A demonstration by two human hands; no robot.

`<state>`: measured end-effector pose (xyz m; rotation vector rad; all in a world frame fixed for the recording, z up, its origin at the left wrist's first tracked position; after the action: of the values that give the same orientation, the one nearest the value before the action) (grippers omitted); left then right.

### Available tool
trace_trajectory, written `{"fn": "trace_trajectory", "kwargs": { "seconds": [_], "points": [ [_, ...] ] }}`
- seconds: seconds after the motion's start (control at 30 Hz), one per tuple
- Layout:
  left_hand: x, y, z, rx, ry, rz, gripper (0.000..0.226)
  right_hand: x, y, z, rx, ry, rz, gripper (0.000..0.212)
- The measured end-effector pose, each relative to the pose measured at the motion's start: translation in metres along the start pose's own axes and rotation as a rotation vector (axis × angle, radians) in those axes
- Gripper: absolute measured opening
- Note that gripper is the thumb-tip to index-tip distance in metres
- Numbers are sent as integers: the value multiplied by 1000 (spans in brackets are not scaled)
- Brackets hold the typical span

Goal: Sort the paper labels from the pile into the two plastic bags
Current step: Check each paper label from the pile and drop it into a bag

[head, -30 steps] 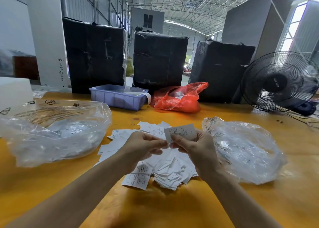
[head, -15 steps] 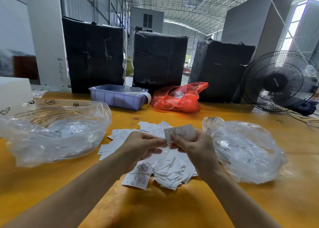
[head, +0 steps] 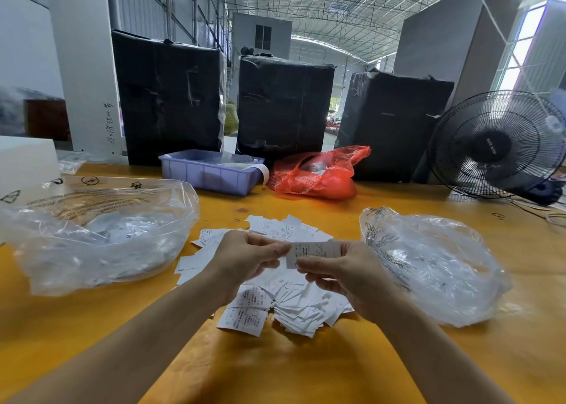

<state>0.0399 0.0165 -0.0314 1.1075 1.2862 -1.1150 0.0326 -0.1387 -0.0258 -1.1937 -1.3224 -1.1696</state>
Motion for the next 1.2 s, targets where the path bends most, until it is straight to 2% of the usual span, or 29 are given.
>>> {"fn": "trace_trajectory", "kwargs": {
  "seconds": [0.2, 0.4, 0.53, 0.7, 0.9, 1.0, 1.1, 1.2],
  "points": [
    [5, 0, 0, -9, 5, -35, 19, 1, 0, -2, 34, -111, -7, 25],
    [4, -1, 5, 25, 66, 17, 24, 2, 2, -2, 28, -131, -57, 19],
    [3, 0, 3, -1, 51, 18, 33, -2, 0, 2, 109, -211, -32, 14],
    [7, -6, 15, 90, 74, 41, 21, -3, 3, 4, 93, -190, -79, 17],
    [7, -4, 13, 42, -58, 15, 20, -5, 0, 12, 194, -218, -66, 14],
    [12, -10, 22, 79, -43, -2, 15, -7, -3, 17, 215, -232, -43, 36],
    [13, -9, 18, 1, -125, -24, 17, -2, -6, 19, 213, -236, -70, 66],
    [14, -6, 12, -78, -329, -92, 11, 11, -3, 10, 49, -116, -195, 60]
  ]
}}
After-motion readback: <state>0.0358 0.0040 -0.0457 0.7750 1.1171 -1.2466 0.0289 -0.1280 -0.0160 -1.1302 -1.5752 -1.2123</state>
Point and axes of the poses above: each hand's wrist, its own y-axis towards the middle knuckle, its own z-axis out of the palm, x = y × z, the point moved 8 cm from there along y, towards the middle knuckle, and after that the axes turned 8 degrees about -x, right-handed, at the moved point
